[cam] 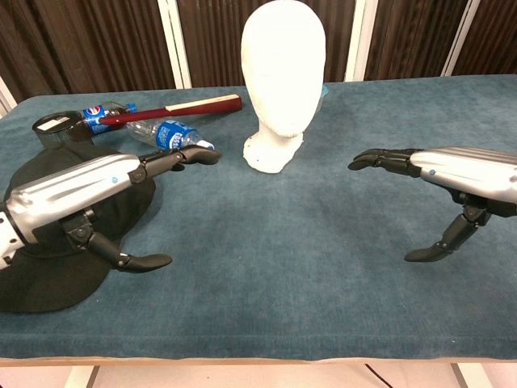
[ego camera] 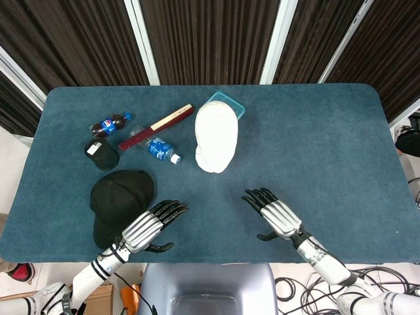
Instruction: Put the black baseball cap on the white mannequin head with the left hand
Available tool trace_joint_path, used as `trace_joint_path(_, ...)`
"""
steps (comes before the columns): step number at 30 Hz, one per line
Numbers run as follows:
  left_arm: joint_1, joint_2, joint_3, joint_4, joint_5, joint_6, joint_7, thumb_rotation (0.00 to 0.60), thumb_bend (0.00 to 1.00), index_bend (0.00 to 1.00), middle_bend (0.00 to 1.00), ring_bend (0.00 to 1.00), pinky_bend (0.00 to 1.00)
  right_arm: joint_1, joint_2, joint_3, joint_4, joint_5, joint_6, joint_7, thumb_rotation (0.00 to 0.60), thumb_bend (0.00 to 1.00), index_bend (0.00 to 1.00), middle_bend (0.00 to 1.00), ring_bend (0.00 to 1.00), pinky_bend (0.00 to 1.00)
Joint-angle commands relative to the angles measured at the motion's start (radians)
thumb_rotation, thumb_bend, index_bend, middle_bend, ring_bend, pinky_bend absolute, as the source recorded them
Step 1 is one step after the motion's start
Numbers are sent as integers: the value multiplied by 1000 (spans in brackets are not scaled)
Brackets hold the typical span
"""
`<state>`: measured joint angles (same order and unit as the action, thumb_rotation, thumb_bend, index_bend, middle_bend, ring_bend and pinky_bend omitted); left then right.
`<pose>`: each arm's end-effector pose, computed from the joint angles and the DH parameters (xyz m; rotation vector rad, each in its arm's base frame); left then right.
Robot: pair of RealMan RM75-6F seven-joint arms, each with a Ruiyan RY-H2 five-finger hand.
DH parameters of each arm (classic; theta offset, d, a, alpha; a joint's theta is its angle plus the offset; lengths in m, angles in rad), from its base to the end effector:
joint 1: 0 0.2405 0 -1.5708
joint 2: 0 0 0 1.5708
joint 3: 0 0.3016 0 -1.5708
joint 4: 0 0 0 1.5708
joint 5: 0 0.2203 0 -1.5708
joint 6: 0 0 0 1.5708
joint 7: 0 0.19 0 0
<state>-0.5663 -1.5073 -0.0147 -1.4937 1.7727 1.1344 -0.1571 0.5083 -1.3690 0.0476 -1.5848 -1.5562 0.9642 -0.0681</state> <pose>-0.1677 0.3118 -0.0403 -2.1164 -0.9841 -1.3354 -0.2288 -0.3239 -0.0138 2.0496 -0.9956 0.9474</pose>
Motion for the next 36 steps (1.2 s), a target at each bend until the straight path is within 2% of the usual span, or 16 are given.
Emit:
trace_joint_path(1, -5, -9, 5, -3, -17, -8, 24, 600, 283, 8, 79, 42, 123, -3, 11, -5, -13, 1, 14, -2, 600, 72, 0, 0, 0, 0)
trace_joint_path(6, 11, 4, 29, -14, -30, -2, 97, 600, 286, 8, 79, 44, 127, -31, 58, -30, -35, -20, 70, -7, 600, 72, 0, 0, 0, 0)
trace_joint_path(10, 90, 106, 85, -97, -79, 28, 242, 600, 314, 26, 86, 50, 129, -107, 158, -87, -60, -57, 172, 33, 600, 72, 0, 0, 0, 0)
trace_joint_path(13, 170, 166, 127, -143, -109, 97, 304, 600, 315, 42, 93, 58, 132, -169, 223, -125, -48, -82, 262, 91, 600, 72, 0, 0, 0, 0)
trace_joint_path(16, 241, 158, 160, -128, -97, 179, 347, 600, 315, 58, 111, 78, 151, -217, 272, -152, -39, -86, 317, 153, 600, 72, 0, 0, 0, 0)
trace_joint_path(19, 300, 104, 177, -60, -59, 264, 382, 600, 316, 94, 153, 119, 188, -253, 320, -172, -48, -75, 347, 198, 600, 72, 0, 0, 0, 0)
trace_joint_path(23, 368, -1, 183, 93, -11, 362, 442, 600, 314, 134, 196, 148, 215, -305, 347, -183, -55, -60, 398, 206, 600, 73, 0, 0, 0, 0)
trace_joint_path(24, 385, -26, 185, 133, -10, 375, 463, 600, 313, 138, 200, 149, 217, -316, 351, -184, -56, -60, 411, 203, 600, 73, 0, 0, 0, 0)
trace_joint_path(29, 407, -73, 176, 197, -10, 401, 466, 600, 303, 173, 229, 170, 230, -323, 353, -186, -58, -66, 415, 202, 600, 73, 0, 0, 0, 0)
trace_joint_path(36, 434, -249, 138, 485, -1, 465, 411, 600, 280, 251, 295, 221, 249, -323, 356, -190, -53, -79, 387, 227, 600, 72, 0, 0, 0, 0)
